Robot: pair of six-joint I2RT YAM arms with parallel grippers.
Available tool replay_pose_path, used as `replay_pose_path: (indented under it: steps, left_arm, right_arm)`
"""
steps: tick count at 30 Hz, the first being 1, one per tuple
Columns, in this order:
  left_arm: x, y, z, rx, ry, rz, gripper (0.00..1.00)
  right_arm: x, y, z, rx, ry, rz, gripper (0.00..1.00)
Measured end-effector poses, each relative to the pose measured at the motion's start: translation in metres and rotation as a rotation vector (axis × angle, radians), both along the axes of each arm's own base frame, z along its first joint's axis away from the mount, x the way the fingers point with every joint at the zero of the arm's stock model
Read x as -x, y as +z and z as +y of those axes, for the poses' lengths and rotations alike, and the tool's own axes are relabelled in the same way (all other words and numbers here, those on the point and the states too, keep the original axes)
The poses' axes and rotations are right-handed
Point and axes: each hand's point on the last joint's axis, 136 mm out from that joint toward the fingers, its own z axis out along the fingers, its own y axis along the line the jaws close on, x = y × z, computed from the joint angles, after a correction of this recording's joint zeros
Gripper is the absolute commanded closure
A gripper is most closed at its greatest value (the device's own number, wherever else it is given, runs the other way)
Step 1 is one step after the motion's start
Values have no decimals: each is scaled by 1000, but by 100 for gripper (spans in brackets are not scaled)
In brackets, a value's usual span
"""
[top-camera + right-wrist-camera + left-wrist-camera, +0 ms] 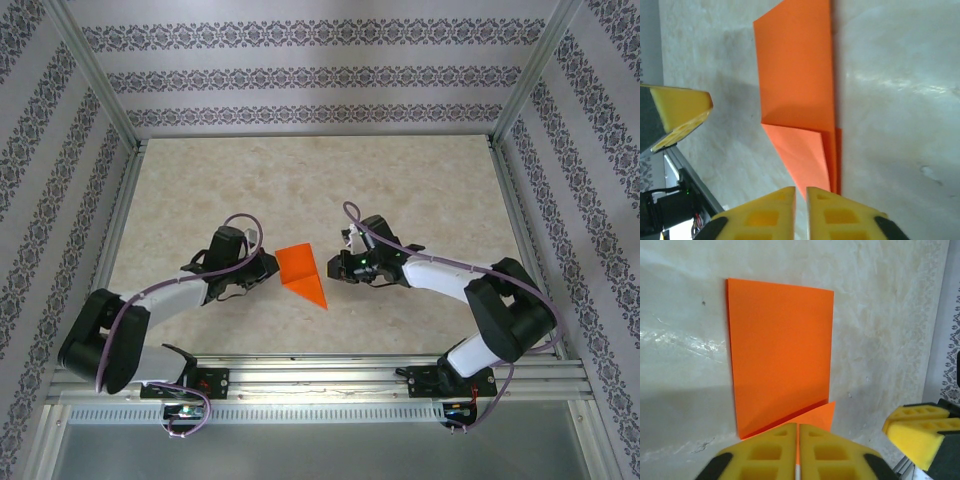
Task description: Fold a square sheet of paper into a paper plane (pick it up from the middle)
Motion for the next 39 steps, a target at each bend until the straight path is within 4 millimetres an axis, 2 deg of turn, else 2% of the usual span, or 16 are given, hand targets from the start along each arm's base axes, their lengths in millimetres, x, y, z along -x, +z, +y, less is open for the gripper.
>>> replay_pose_path:
  steps: [4,8,16,21,35,39]
  left_arm:
    - [5,-8,0,19,6,17,74]
    - [9,-11,2,20,13,20,70]
    - [6,3,2,33,18,-26,69]
    - [7,3,3,31,19,-22,69]
    - [10,-8,2,23,14,14,69]
    - [10,-10,2,22,11,23,69]
  right_arm:
    - [-1,-4,-2,8,-8,8,78]
    - [-2,-14,-1,25,-8,37,77]
    - [-7,-20,8,18,11,67,75]
    - [-9,-25,19,10,41,89,78]
    - [-11,-33,28,-1,66,133,84]
    - [-10,-33,30,-7,73,141,82]
